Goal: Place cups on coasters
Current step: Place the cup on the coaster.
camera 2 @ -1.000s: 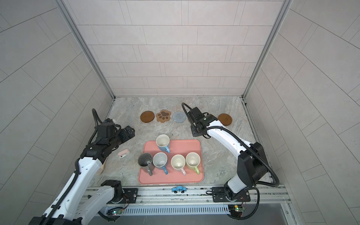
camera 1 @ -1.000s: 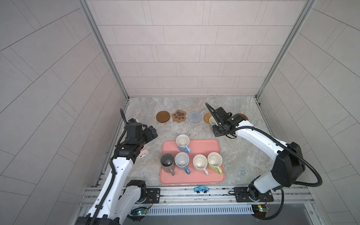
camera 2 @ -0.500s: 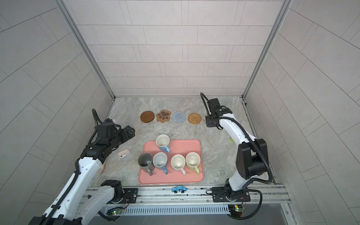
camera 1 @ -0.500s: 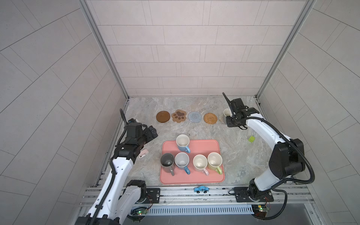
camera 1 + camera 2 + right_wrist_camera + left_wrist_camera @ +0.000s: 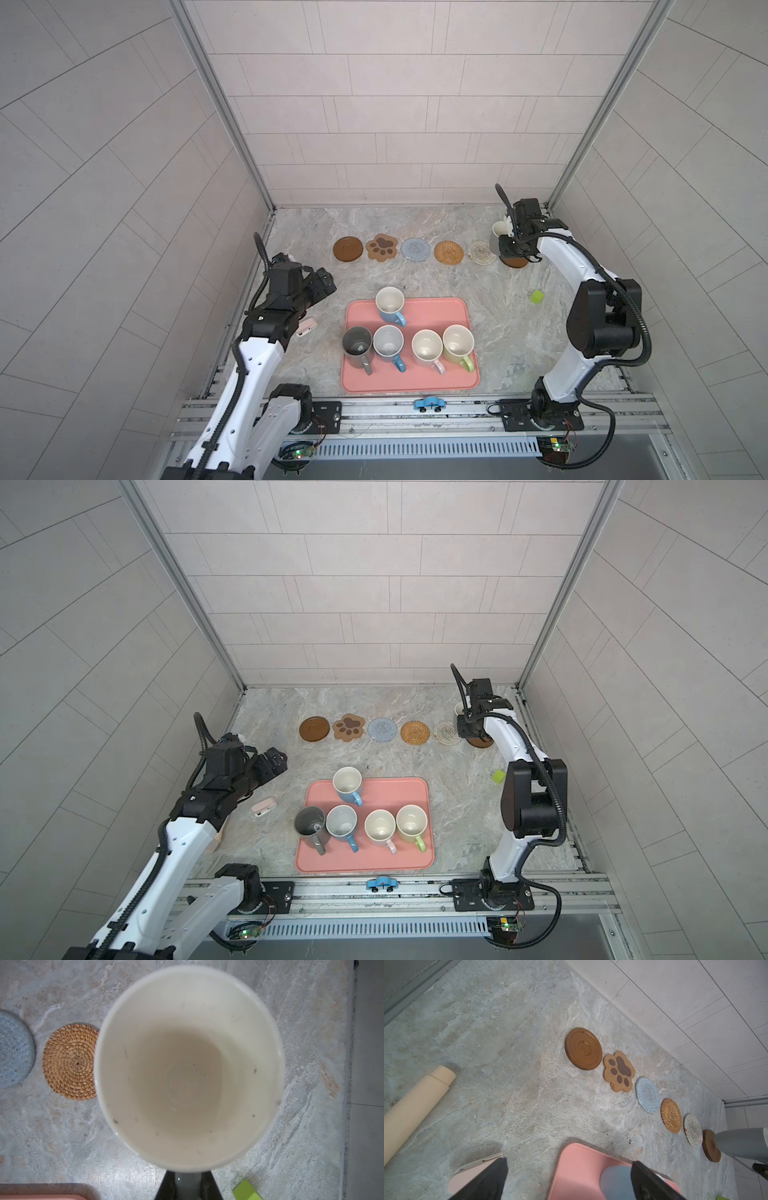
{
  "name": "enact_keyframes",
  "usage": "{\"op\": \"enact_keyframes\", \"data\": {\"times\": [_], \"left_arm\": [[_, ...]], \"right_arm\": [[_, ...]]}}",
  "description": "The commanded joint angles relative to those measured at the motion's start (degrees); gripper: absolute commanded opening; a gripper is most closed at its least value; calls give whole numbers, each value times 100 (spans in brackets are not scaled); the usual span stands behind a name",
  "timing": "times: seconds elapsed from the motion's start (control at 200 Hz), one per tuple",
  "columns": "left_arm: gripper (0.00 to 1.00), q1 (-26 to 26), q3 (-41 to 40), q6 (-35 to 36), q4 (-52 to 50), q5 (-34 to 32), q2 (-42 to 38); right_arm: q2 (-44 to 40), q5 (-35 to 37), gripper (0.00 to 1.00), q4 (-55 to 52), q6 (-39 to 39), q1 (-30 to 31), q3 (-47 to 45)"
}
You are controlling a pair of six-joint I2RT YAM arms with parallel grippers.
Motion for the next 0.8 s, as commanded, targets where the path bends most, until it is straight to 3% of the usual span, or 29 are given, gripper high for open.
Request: {"op": "enact_keyframes", "data": {"times": [0.0,0.796], "left_arm": [[100,-9,-72,-87,79,-48,-128],[100,-10,-218,-114,-153,-110,-551]], "right_arm": [[60,-1,0,109,-156,-86,238],[513,-26,0,133,-313,-544,414]]}}
